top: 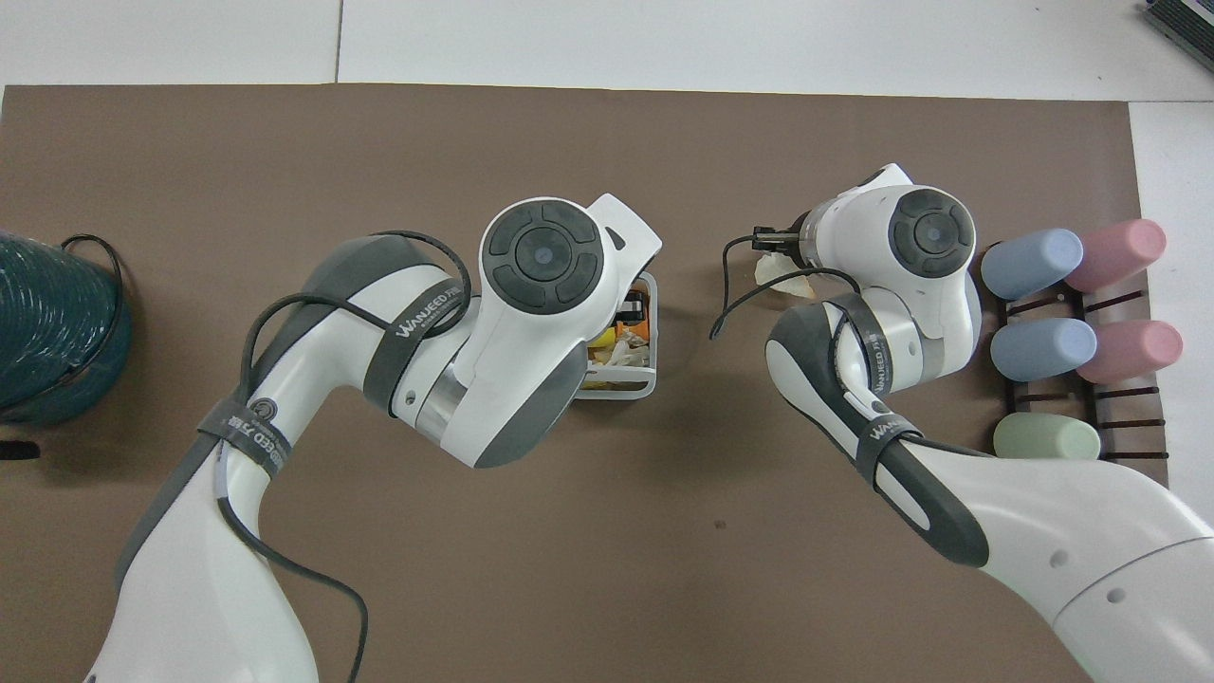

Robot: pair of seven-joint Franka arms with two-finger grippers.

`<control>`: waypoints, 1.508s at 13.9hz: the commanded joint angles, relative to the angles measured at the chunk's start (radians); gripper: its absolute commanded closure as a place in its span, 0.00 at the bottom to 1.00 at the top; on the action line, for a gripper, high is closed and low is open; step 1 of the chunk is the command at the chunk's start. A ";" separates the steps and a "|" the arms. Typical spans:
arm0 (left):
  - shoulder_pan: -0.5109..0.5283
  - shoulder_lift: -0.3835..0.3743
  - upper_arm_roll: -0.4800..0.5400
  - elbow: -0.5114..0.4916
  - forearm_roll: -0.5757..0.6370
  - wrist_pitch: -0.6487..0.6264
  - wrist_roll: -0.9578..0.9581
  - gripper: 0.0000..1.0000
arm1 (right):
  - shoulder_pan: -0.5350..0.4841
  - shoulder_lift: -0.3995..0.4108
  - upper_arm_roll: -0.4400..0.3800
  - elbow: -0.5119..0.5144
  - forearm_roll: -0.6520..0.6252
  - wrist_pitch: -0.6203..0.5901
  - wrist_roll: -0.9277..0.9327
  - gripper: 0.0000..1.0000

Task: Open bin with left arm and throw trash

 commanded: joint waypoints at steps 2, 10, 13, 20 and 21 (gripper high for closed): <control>-0.028 -0.057 0.015 -0.086 -0.013 0.070 -0.035 0.08 | -0.006 -0.066 0.006 0.005 -0.001 -0.044 0.020 1.00; 0.063 -0.055 0.022 0.031 -0.010 -0.008 -0.012 0.00 | 0.011 -0.159 0.042 0.070 0.000 -0.172 0.028 1.00; 0.174 -0.055 0.018 0.154 -0.011 -0.232 0.160 0.00 | 0.046 -0.153 0.053 0.099 0.000 -0.176 0.075 1.00; 0.452 -0.196 0.032 0.165 -0.010 -0.444 0.704 0.00 | 0.244 -0.136 0.051 0.113 -0.020 -0.156 0.368 1.00; 0.467 -0.213 0.034 0.151 -0.010 -0.455 0.732 0.00 | 0.272 -0.127 0.051 0.113 -0.021 -0.146 0.400 1.00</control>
